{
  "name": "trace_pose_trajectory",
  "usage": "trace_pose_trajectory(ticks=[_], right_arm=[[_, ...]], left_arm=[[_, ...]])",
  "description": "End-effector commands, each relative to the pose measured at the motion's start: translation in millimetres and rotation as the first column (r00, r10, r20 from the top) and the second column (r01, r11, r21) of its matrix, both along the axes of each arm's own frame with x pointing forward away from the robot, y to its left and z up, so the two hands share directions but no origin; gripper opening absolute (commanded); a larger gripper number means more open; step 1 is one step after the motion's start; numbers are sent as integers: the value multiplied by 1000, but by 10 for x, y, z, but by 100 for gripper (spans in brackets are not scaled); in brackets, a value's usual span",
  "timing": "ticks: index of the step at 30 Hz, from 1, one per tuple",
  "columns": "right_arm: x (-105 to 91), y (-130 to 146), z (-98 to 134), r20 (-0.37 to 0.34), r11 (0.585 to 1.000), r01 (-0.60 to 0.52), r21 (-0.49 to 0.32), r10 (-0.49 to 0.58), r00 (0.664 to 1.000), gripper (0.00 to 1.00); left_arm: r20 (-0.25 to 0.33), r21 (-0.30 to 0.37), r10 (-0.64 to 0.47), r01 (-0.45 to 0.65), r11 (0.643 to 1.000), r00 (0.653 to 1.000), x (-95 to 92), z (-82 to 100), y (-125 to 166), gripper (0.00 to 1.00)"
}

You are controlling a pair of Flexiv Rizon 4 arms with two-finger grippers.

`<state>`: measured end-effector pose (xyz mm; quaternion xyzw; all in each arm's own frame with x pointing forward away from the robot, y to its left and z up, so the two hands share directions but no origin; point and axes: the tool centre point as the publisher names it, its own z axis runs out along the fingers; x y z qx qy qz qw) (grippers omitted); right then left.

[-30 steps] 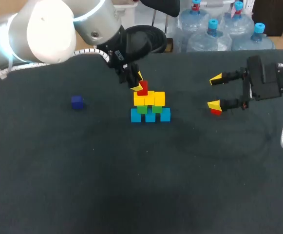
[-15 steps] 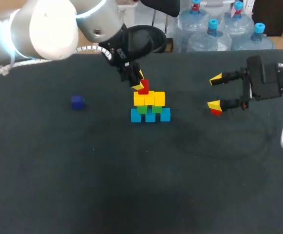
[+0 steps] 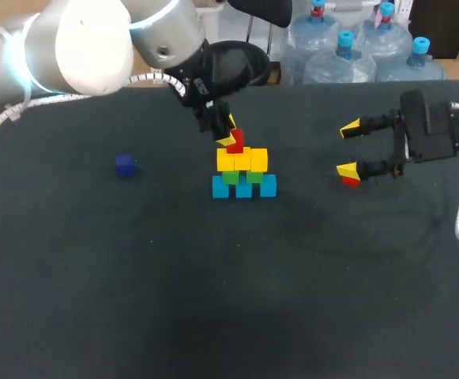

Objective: Place the blue cubes, place green cubes on the blue cubes, place the yellow cubes on the green cubes, then place the red cubes on the yellow cubes, and place purple cube on the red cubes.

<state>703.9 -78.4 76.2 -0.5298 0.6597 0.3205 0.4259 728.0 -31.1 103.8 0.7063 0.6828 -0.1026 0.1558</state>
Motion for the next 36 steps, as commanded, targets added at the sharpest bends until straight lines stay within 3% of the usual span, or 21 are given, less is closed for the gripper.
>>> trace_pose_trajectory(ticks=[1, 27, 31, 36], right_arm=[[3, 4, -8, 2, 1000, 0, 1, 0, 1000, 100], [3, 4, -8, 2, 1000, 0, 1, 0, 1000, 100], [3, 4, -8, 2, 1000, 0, 1, 0, 1000, 100], [3, 4, -8, 2, 1000, 0, 1, 0, 1000, 100]], left_arm=[[-4, 5, -1, 1, 1000, 1000, 10, 2, 0, 0], [-17, 16, 8, -8, 1000, 1000, -32, -21, 22, 0], [-18, 17, 9, -8, 1000, 1000, -27, -20, 18, 10], [-22, 18, 11, -11, 1000, 1000, -23, -29, 11, 14]])
